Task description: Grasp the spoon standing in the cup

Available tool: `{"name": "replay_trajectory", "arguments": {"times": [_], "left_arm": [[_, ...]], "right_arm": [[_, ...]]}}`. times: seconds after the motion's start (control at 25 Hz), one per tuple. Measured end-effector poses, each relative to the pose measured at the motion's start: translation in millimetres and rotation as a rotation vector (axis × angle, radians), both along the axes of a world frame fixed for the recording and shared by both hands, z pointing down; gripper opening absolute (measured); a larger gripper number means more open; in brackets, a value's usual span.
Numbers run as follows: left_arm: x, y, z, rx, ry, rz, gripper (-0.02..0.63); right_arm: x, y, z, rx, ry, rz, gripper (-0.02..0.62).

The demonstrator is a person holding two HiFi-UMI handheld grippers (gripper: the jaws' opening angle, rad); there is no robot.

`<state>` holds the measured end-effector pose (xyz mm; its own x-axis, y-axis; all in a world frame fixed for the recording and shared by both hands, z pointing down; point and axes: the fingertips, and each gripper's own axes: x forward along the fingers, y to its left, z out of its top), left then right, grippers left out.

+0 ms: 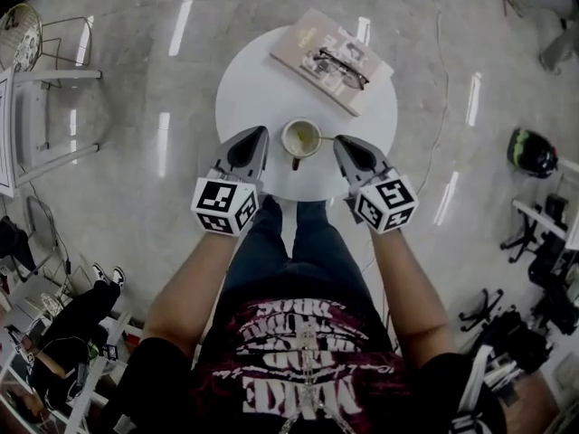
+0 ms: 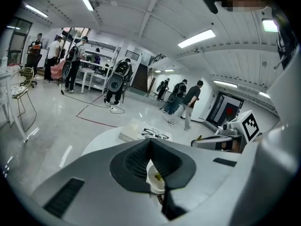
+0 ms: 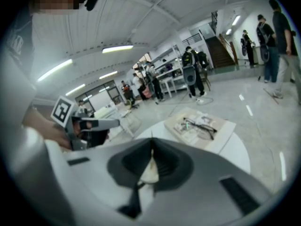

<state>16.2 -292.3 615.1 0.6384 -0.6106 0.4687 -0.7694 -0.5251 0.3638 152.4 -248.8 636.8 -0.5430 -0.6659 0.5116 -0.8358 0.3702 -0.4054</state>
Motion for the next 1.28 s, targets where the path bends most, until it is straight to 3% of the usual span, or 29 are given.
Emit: {"name": "replay_trajectory", "arguments": {"times": [0.44,0.8,0.84,0.88,0.92,1.28], "left_arm": [[6,5,26,-0.035,-0.013,0.022,0.025],[8,6,19,-0.027,-0.017,0.042,0.024],[8,5,18,-0.024,-0.017,0.041,0.025],[8,4,15,-0.018,-0.017,0.042,0.025],[8,2,12,-0.010,-0.017,0.045,0.025],[8,3,-34,0.050,-0.018,0.076,0.025]], "right_arm": [[0,-1,41,-0.062,-0.010,0.006,0.035],[-1,7,67,-0.123,-0.006,-0.003,0.039],[-1,9,69,-0.129,0.000,-0.008,0.054],[0,10,71,-0.134,0.007,-0.011,0.121],[2,11,72,-0.136,0.017,-0.013,0.150],[29,23,44,-0.123,0.091,0.046,0.156]]}}
